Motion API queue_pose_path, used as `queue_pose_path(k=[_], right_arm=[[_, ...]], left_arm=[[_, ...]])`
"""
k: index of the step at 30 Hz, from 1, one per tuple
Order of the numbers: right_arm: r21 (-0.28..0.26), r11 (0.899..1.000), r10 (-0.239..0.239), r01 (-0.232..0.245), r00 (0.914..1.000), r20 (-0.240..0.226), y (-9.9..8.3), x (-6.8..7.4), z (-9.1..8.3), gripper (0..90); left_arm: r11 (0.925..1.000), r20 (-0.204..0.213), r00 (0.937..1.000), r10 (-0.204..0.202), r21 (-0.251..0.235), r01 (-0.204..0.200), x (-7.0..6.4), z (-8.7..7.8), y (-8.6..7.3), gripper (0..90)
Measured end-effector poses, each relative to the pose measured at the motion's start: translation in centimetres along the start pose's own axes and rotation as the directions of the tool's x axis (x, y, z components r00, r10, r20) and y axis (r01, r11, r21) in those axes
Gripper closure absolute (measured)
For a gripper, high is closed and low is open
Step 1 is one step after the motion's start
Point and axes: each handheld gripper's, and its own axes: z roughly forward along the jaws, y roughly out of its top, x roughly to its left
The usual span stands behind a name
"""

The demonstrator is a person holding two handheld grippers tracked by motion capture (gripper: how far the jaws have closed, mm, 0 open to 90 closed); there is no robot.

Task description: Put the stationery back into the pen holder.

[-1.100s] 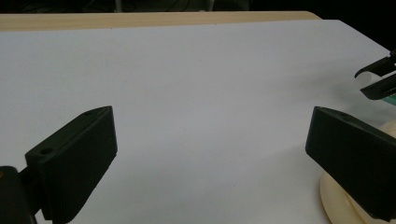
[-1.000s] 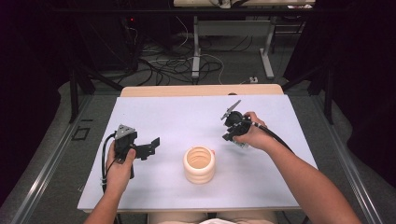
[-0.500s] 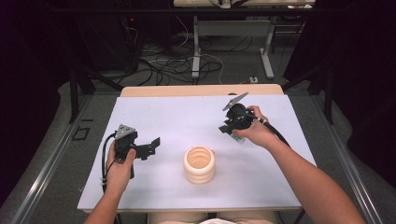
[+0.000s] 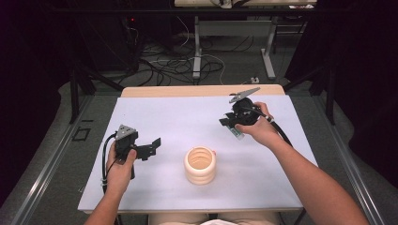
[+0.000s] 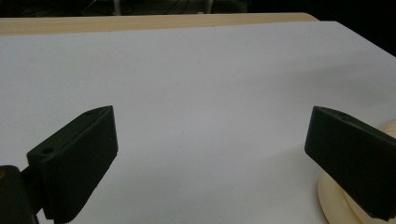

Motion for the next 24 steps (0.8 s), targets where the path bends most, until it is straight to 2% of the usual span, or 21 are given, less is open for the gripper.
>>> queue_pose_path(k=[2,3,5,10,14,15,16,24], right_arm=[[-0.022,1.000,0.002,-0.002,1.0000,0.000,0.0,0.2,-0.2,65.1],[-0.008,1.000,0.003,-0.003,1.0000,-0.004,0.1,0.4,-0.3,65.1],[-0.017,1.000,0.004,-0.004,1.0000,-0.007,0.2,0.6,-0.5,65.1],[-0.062,0.998,0.018,-0.021,0.9987,-0.049,0.4,1.4,-1.0,65.1],[-0.072,0.997,0.008,-0.013,0.9977,-0.067,0.4,2.3,-1.2,65.1],[-0.058,0.998,0.001,-0.006,0.9969,-0.079,0.5,2.5,-1.3,65.1],[-0.083,0.997,-0.004,-0.002,0.9968,-0.080,0.5,2.8,-1.2,65.1],[-0.094,0.994,-0.058,0.046,0.9902,-0.127,1.2,5.2,-1.0,65.1]], left_arm=[[1.0000,-0.001,1.0000,0.000,-0.001,0.000,0.0,0.0,0.0,2.8],[1.0000,0.000,1.0000,0.000,-0.001,0.000,0.0,0.0,0.0,2.8],[1.0000,-0.002,1.0000,-0.002,-0.002,0.002,0.0,0.0,0.0,2.8],[1.0000,-0.002,1.0000,-0.002,-0.005,0.002,0.0,0.0,0.0,2.9],[1.0000,-0.003,1.0000,-0.002,-0.004,0.002,0.0,-0.1,0.0,2.9],[1.0000,-0.003,1.0000,-0.002,-0.004,0.002,0.0,-0.1,0.0,2.9],[1.0000,-0.003,1.0000,-0.002,-0.003,0.002,0.0,-0.1,0.0,2.9],[1.0000,-0.005,1.0000,-0.003,-0.009,0.003,0.0,-0.1,0.0,3.0]])
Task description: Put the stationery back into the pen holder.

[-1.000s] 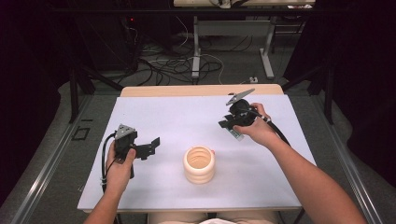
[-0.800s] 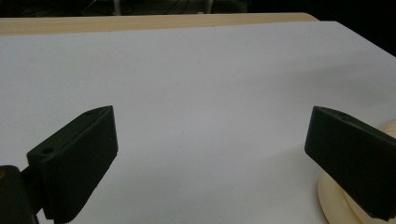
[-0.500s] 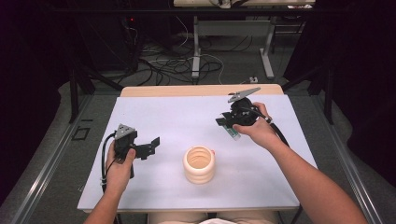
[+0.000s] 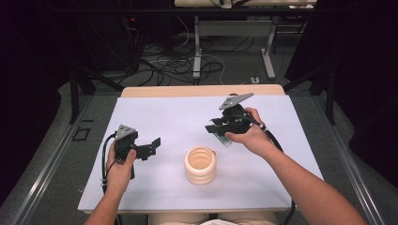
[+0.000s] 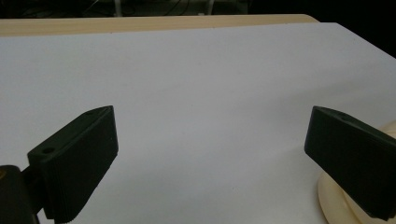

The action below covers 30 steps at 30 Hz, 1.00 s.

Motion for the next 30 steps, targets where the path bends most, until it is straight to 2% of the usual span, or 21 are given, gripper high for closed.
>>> queue_pose_path(k=[10,20,30], right_arm=[[-0.004,0.999,-0.040,0.040,0.9978,-0.054,1.0,2.6,1.0,65.1],[-0.004,0.998,-0.070,0.070,0.9942,-0.081,1.3,4.1,1.8,65.1],[0.011,0.998,-0.067,0.069,0.9921,-0.106,0.5,5.0,2.6,65.1]], left_arm=[[1.0000,0.001,1.0000,0.001,0.002,-0.001,0.1,-0.1,0.0,3.0],[1.0000,0.002,1.0000,-0.002,0.003,0.002,0.1,-0.1,0.0,3.0],[1.0000,0.000,1.0000,-0.006,0.002,0.006,0.1,-0.1,0.0,3.0]])
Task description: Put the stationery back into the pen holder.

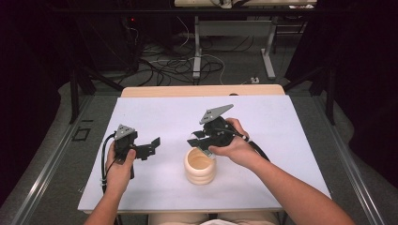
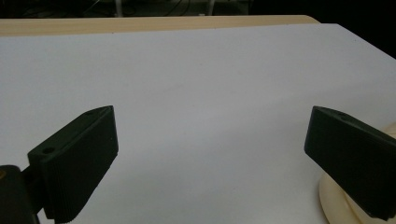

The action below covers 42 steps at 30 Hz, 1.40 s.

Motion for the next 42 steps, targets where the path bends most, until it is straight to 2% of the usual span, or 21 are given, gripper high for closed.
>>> queue_pose_path(k=[3,7,13,24,34,40,42], right_arm=[[0.017,1.000,0.004,-0.003,1.0000,-0.005,-0.3,0.2,0.3,65.1],[-0.002,1.000,0.012,-0.012,0.9999,-0.005,-0.7,0.4,0.7,65.1],[0.000,1.000,0.012,-0.012,0.9998,-0.016,-0.8,0.4,1.2,65.1],[0.033,0.999,-0.003,0.003,0.9998,-0.021,-1.0,0.9,2.9,65.0],[-0.002,1.000,-0.012,0.012,0.9999,0.000,-2.5,1.1,3.0,65.0],[-0.048,0.999,-0.024,0.024,0.9995,0.019,-3.5,1.4,2.9,64.9],[-0.059,0.998,-0.010,0.011,0.9998,0.015,-4.0,1.5,2.7,64.9]], left_arm=[[1.0000,-0.001,1.0000,0.001,-0.003,-0.001,0.0,0.0,0.0,3.0],[1.0000,0.000,1.0000,-0.004,0.000,0.004,0.0,0.1,0.0,3.0],[0.9999,-0.004,1.0000,-0.006,0.008,0.006,0.3,0.2,0.0,3.0],[0.9999,-0.002,1.0000,-0.006,0.011,0.006,0.3,0.3,-0.1,3.1],[1.0000,-0.006,1.0000,-0.002,0.008,0.002,0.4,0.3,0.0,3.1],[0.9999,-0.006,1.0000,-0.005,0.011,0.005,0.3,0.3,-0.1,3.1],[0.9999,-0.006,1.0000,-0.005,0.009,0.005,0.2,0.3,-0.1,3.1]])
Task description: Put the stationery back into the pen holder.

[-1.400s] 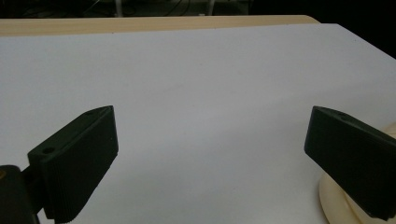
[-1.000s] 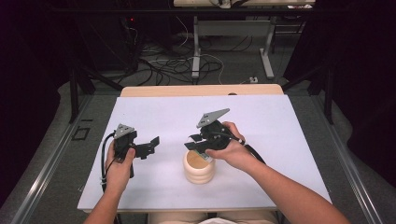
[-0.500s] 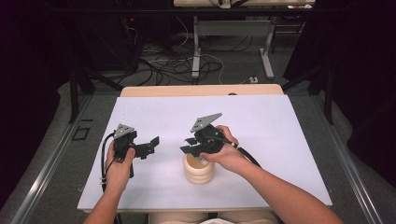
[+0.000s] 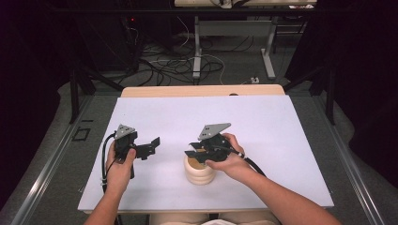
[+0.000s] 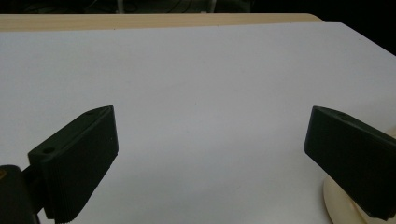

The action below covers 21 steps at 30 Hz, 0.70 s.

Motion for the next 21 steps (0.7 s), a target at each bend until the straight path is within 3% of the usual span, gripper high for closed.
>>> queue_pose_path(k=[4,12,21], right_arm=[[-0.011,1.000,-0.002,0.002,1.0000,-0.003,-0.7,0.0,-0.2,64.9],[-0.086,0.996,0.008,-0.007,0.9999,0.007,-1.6,0.2,-0.6,64.9],[-0.086,0.996,-0.021,0.024,0.9991,0.036,-1.7,0.3,-0.5,64.9]], left_arm=[[1.0000,0.001,1.0000,0.006,0.006,-0.006,0.0,0.1,0.0,3.1],[1.0000,0.001,1.0000,0.001,0.007,-0.001,0.0,0.2,-0.1,3.1],[1.0000,0.002,1.0000,0.002,0.002,-0.002,-0.1,0.2,-0.1,3.1]])
